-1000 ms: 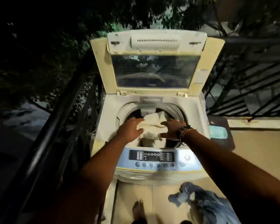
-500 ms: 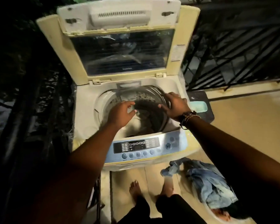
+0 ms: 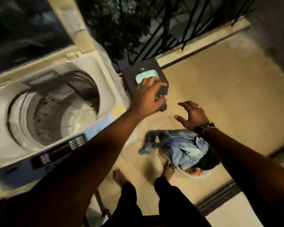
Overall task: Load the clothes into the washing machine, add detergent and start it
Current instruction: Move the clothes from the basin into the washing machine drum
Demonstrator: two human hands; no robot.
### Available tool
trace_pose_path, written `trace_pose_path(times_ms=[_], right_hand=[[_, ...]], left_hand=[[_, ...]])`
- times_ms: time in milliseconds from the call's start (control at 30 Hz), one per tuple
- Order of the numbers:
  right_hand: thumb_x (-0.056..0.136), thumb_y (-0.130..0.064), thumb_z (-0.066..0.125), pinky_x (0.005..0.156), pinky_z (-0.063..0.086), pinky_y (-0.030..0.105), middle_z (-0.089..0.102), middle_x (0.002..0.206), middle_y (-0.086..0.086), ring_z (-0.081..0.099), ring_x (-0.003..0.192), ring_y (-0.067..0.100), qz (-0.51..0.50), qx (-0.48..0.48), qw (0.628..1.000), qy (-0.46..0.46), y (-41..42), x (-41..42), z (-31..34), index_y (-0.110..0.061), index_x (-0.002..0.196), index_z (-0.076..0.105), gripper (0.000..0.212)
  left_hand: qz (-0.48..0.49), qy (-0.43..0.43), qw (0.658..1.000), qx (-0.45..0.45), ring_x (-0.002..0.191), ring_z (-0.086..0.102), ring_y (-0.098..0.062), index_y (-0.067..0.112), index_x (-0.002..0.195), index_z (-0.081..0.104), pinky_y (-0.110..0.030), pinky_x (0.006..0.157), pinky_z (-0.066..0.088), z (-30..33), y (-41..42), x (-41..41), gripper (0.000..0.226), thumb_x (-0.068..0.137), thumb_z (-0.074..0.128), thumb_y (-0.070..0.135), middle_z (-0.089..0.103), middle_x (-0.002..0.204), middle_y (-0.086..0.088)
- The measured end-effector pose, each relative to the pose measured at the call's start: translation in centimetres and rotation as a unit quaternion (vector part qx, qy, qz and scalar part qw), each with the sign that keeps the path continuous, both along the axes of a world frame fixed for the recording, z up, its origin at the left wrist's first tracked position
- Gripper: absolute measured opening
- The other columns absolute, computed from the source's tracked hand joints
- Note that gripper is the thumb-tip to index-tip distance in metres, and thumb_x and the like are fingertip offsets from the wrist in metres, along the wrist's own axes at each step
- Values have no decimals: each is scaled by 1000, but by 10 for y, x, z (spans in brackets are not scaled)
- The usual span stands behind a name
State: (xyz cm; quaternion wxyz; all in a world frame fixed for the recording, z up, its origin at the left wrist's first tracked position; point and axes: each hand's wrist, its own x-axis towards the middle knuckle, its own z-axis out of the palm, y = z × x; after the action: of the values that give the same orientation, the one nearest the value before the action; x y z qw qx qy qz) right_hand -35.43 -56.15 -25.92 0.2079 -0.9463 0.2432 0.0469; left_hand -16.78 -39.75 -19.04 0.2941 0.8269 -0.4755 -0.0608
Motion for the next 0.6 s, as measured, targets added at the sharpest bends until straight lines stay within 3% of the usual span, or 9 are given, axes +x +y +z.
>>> trace_pose_path(times_ms=[167,300,467,600], right_hand=[[81,-69,54,90,53,51,58,133,9,59,115,39,5,46,995,84,-47,-105,-101,-21,139,54,76],[79,-79,48,100,46,56,49,146,13,49,131,42,12,56,991,117,-70,-157,-175,-19,146,47,90],[63,-94,44,107,39,65,21,164,13,31,145,41,0,55,973,225,-87,-192,-271,-33,158,17,117],[52,-91,66,111,27,69,-7,168,14,13,151,47,18,53,957,284,-93,-182,-333,-32,159,-7,143]], left_hand=[[-60,74,981,167,133,44,-30,26,136,54,-46,104,44,-128,-65,-85,61,80,71,40,49,141,-5],[-84,97,953,274,142,35,-38,20,148,42,-49,113,38,-236,-78,-132,90,71,80,49,35,156,-18],[-150,109,902,389,152,11,-45,27,160,0,-63,118,24,-359,-98,-176,133,63,86,58,-1,168,-15],[-210,79,876,428,152,3,-48,27,157,-17,-66,118,16,-419,-122,-181,159,46,93,60,-9,168,-13]])
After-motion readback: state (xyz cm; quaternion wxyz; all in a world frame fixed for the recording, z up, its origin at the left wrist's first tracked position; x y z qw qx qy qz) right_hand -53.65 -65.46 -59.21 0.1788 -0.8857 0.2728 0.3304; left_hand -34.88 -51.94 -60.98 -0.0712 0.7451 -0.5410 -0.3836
